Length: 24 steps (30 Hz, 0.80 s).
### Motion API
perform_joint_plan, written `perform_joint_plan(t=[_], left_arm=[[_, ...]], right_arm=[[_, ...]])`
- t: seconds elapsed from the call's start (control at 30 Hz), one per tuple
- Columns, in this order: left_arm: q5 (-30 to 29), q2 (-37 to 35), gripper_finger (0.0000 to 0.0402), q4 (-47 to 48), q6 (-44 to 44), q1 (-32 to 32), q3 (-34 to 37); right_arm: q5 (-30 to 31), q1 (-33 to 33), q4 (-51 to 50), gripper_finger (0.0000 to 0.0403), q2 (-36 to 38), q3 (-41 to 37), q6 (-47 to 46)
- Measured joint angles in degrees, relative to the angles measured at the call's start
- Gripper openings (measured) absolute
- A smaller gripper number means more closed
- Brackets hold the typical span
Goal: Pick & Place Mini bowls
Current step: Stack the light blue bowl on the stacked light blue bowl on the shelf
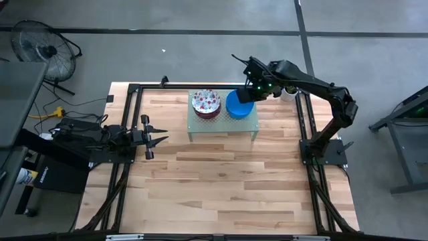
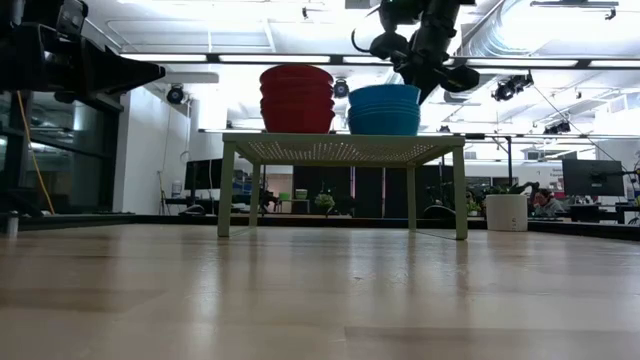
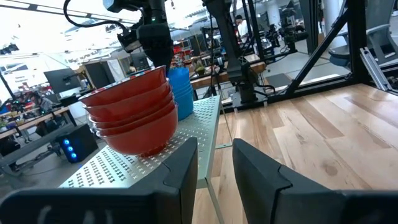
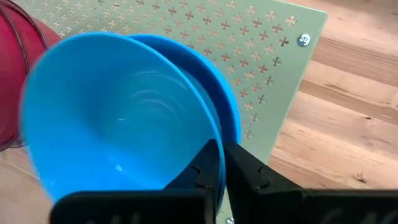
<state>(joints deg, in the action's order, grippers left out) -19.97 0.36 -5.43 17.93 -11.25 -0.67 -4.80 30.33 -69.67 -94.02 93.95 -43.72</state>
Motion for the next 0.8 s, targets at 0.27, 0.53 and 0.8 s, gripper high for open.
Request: perform_joint_plan(t=[0.27, 0.53, 0.8], left_arm=[[0.0, 0.0, 0.0097, 0.0, 0.0, 0.0, 0.0], [0.0, 0.0, 0.0097, 0.0, 0.0, 0.0, 0.0], [0.0, 0.0, 0.0097, 0.0, 0.0, 0.0, 0.0]], right_arm=[[0.0, 0.1, 0.0, 0.0073, 0.0, 0.0, -0.5], [-1.8, 0.8, -0.1, 0.0102, 0.0, 0.0, -1.0], [-2.8, 0.8, 1.1, 0.0103, 2.2, 0.0, -0.8]])
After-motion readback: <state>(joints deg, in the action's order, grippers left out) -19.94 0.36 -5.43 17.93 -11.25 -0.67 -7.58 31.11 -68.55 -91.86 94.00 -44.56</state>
